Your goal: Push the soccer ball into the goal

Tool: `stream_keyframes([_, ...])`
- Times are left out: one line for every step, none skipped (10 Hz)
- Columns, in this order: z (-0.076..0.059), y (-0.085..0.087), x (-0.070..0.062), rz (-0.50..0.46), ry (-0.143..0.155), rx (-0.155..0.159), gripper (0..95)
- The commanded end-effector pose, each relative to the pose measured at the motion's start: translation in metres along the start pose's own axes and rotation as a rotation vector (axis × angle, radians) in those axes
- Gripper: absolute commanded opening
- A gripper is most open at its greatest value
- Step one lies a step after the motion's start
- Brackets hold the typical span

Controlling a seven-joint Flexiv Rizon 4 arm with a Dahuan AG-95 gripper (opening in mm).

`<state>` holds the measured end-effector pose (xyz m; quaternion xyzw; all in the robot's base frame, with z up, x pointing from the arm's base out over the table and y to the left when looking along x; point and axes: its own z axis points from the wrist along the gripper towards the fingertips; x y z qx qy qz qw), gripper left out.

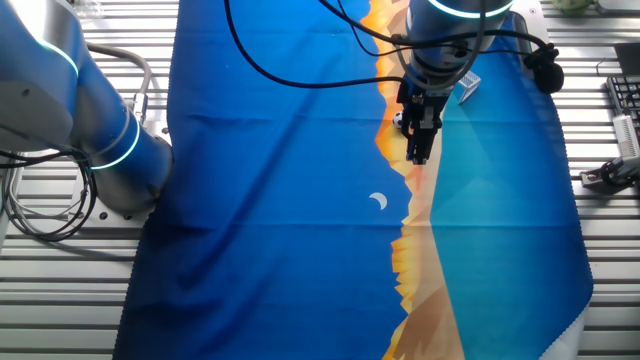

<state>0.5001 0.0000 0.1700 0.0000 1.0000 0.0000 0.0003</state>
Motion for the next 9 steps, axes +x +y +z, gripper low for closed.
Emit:
stream_keyframes([-0.0001,0.0,0.0002,-0.109,-0.014,0.013,0.0])
stream_keyframes([-0.0002,0.0001,0.0002,-0.099,-0.016,-0.009,0.0])
stream_keyframes([-0.0002,0.0001,0.0002,-0.099,-0.016,-0.009,0.0])
stream_keyframes([-0.0003,0.0001,0.0003,-0.098,-0.014,-0.006,0.0])
stream_keyframes([-0.0004,0.0002,0.0003,-0.097,-0.014,-0.006,0.0])
stream_keyframes([-0.0004,0.0002,0.0003,-0.097,-0.014,-0.007,0.0])
stream_keyframes([-0.0005,0.0002,0.0003,-0.096,-0.014,-0.006,0.0])
stream_keyframes([-0.0007,0.0003,0.0004,-0.096,-0.014,-0.006,0.0])
stream_keyframes([-0.0009,0.0003,0.0005,-0.096,-0.014,-0.005,0.0])
